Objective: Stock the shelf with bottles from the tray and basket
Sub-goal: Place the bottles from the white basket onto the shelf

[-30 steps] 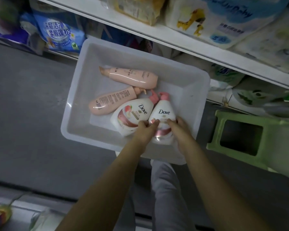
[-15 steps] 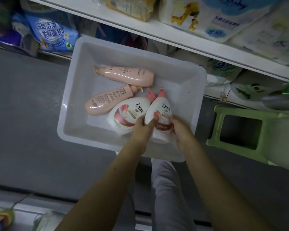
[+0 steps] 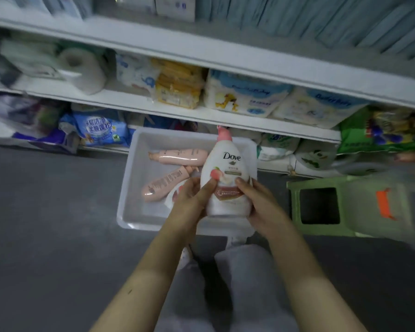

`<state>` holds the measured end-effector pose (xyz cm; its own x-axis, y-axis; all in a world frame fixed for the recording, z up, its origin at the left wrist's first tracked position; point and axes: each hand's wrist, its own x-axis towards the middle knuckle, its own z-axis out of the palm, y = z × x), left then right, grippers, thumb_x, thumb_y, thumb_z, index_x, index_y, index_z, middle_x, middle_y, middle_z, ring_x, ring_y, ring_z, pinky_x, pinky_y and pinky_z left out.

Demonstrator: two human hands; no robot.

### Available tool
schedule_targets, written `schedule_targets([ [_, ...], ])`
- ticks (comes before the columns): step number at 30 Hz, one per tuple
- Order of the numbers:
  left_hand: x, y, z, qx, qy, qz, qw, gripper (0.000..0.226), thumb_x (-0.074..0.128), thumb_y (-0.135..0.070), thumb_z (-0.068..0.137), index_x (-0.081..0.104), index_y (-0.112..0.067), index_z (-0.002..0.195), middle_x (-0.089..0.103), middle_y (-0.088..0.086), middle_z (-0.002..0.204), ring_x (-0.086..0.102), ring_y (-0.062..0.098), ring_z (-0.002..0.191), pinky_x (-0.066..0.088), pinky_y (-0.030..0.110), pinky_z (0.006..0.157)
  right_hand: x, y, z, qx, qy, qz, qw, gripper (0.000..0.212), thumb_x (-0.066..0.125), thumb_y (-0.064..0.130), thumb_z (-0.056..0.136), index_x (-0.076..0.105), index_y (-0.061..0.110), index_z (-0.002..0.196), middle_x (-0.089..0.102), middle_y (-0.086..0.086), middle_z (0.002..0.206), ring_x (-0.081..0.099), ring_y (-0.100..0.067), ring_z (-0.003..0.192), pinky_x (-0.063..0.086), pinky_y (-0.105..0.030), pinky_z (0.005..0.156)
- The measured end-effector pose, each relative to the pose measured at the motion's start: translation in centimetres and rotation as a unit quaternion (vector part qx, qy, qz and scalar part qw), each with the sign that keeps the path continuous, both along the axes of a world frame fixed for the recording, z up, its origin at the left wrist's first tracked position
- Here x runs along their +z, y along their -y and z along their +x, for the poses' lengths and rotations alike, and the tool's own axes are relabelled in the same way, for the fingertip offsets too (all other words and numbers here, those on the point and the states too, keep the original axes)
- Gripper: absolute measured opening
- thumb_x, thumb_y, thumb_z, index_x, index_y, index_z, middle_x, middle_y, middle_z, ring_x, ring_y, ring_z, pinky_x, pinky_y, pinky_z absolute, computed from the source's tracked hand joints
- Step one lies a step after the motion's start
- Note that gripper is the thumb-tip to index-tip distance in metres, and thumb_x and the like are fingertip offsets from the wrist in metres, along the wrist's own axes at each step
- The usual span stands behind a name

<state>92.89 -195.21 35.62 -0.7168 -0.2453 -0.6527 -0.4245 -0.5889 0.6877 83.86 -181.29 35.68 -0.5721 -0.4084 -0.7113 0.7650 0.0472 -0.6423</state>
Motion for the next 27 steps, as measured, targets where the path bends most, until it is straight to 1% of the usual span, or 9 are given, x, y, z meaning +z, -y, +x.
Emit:
schedule_targets([
  [3,5.5,-0.8,-1.1,-0.068,-0.052,-0.093,0.992,0.048,0.069,-0.05,0.083,0.056,-0.023,0.121,0.07,0.0,0.114,0.069,0.019,0.102,0.056,0.036,0.084,4.7,-1.7,-0.3,-0.044,-0.04,-0.063,0.996,0.038,0.058,0.011,0.091,0.057,0.003,0.129,0.067,-0.019,0.12,0.064,-0.033,0.113,0.049,-0.048,0.101],
  [5,9.1,-1.7,-2.5,-0.085,-0.093,-0.123,0.984,0.051,0.073,-0.05,0.08,0.057,-0.023,0.12,0.069,0.001,0.117,0.068,0.019,0.103,0.056,0.039,0.086,8.3,-2.9,-1.1,-0.06,-0.068,-0.101,0.991,0.041,0.057,0.008,0.09,0.056,0.001,0.13,0.065,-0.02,0.122,0.063,-0.034,0.113,0.049,-0.049,0.099],
  [7,12.5,-3.0,-4.5,-0.081,-0.118,-0.134,0.981,0.053,0.076,-0.047,0.075,0.057,-0.021,0.118,0.068,0.004,0.118,0.068,0.021,0.103,0.057,0.044,0.085,12.0,-4.3,-2.8,-0.07,-0.103,-0.104,0.987,0.042,0.061,0.009,0.085,0.058,-0.001,0.126,0.066,-0.021,0.12,0.062,-0.035,0.113,0.048,-0.049,0.1],
  [10,16.9,-5.2,-7.8,-0.082,-0.147,-0.131,0.977,0.045,0.072,-0.037,0.081,0.057,-0.015,0.117,0.07,0.007,0.112,0.07,0.022,0.096,0.058,0.036,0.073,17.3,-6.9,-6.2,-0.065,-0.162,-0.079,0.982,0.048,0.067,0.018,0.081,0.059,0.002,0.126,0.068,-0.018,0.119,0.063,-0.034,0.114,0.048,-0.047,0.101],
  [12,19.4,-7.0,-10.5,-0.086,-0.173,-0.128,0.973,0.036,0.067,-0.027,0.086,0.057,-0.011,0.117,0.072,0.006,0.105,0.071,0.021,0.091,0.057,0.035,0.071,20.1,-9.2,-8.7,-0.056,-0.197,-0.073,0.976,0.053,0.069,0.023,0.078,0.059,0.005,0.127,0.068,-0.016,0.119,0.063,-0.032,0.114,0.048,-0.046,0.101],
  [15,22.2,-10.4,-14.7,-0.087,-0.21,-0.139,0.964,0.028,0.066,-0.022,0.088,0.06,-0.013,0.114,0.073,0.002,0.1,0.07,0.019,0.088,0.056,0.034,0.07,22.9,-12.9,-12.4,-0.064,-0.232,-0.068,0.968,0.059,0.073,0.029,0.074,0.058,0.009,0.128,0.07,-0.011,0.117,0.065,-0.028,0.111,0.049,-0.044,0.1],
  [20,24.8,-18.8,-21.3,-0.079,-0.252,-0.153,0.952,0.035,0.067,-0.023,0.085,0.059,-0.012,0.117,0.073,0.0,0.099,0.07,0.012,0.082,0.052,0.023,0.059,25.8,-20.8,-18.5,-0.074,-0.265,-0.074,0.958,0.065,0.075,0.031,0.069,0.057,0.012,0.128,0.071,-0.01,0.116,0.066,-0.027,0.109,0.051,-0.045,0.096],
  [25,26.5,-27.9,-26.6,-0.081,-0.285,-0.167,0.94,0.029,0.065,-0.02,0.089,0.06,-0.015,0.117,0.074,-0.002,0.1,0.069,0.018,0.091,0.053,0.026,0.069,28.0,-29.5,-23.5,-0.116,-0.31,-0.094,0.939,0.055,0.073,0.021,0.07,0.059,0.009,0.122,0.073,-0.011,0.109,0.07,-0.024,0.098,0.058,-0.035,0.08],
  [27,27.3,-31.1,-28.3,-0.083,-0.303,-0.171,0.934,0.032,0.065,-0.021,0.088,0.06,-0.015,0.119,0.073,0.0,0.105,0.069,0.021,0.098,0.055,0.028,0.074,28.9,-32.3,-25.1,-0.125,-0.322,-0.112,0.932,0.057,0.074,0.021,0.069,0.059,0.009,0.122,0.073,-0.011,0.109,0.071,-0.024,0.097,0.059,-0.032,0.074],
])
